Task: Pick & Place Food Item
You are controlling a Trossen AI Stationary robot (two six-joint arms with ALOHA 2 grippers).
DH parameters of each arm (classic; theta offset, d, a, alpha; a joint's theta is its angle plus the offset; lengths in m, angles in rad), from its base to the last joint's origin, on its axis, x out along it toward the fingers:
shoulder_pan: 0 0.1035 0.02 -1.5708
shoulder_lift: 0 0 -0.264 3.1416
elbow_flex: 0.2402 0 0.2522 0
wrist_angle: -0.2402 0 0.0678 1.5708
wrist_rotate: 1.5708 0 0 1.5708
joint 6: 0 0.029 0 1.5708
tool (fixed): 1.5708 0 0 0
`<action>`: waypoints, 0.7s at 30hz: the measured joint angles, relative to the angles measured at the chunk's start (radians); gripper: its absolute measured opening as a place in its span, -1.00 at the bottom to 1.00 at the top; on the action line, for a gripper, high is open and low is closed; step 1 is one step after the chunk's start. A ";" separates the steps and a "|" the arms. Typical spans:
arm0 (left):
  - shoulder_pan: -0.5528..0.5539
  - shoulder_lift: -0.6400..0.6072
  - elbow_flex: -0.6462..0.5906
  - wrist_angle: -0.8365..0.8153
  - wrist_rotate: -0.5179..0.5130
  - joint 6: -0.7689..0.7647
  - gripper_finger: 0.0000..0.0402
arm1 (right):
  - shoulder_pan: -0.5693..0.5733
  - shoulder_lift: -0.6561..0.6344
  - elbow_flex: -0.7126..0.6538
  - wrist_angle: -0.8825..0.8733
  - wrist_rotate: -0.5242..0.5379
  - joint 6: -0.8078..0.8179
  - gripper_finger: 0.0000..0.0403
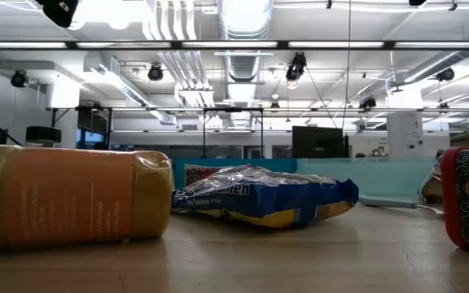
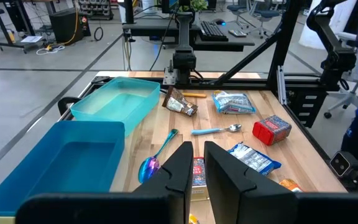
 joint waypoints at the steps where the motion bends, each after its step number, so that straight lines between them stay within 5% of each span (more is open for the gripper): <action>1: 0.000 0.000 0.000 0.000 0.000 0.000 -0.75 | 0.000 0.000 0.000 0.000 0.000 0.000 -0.02; 15: 0.000 0.000 0.000 0.028 -0.036 -0.010 -0.75 | 0.000 0.008 0.000 0.139 0.001 0.301 -0.02; 21: 0.000 0.000 0.000 0.057 -0.041 -0.234 -0.75 | 0.000 0.032 0.001 0.260 0.005 0.357 -0.02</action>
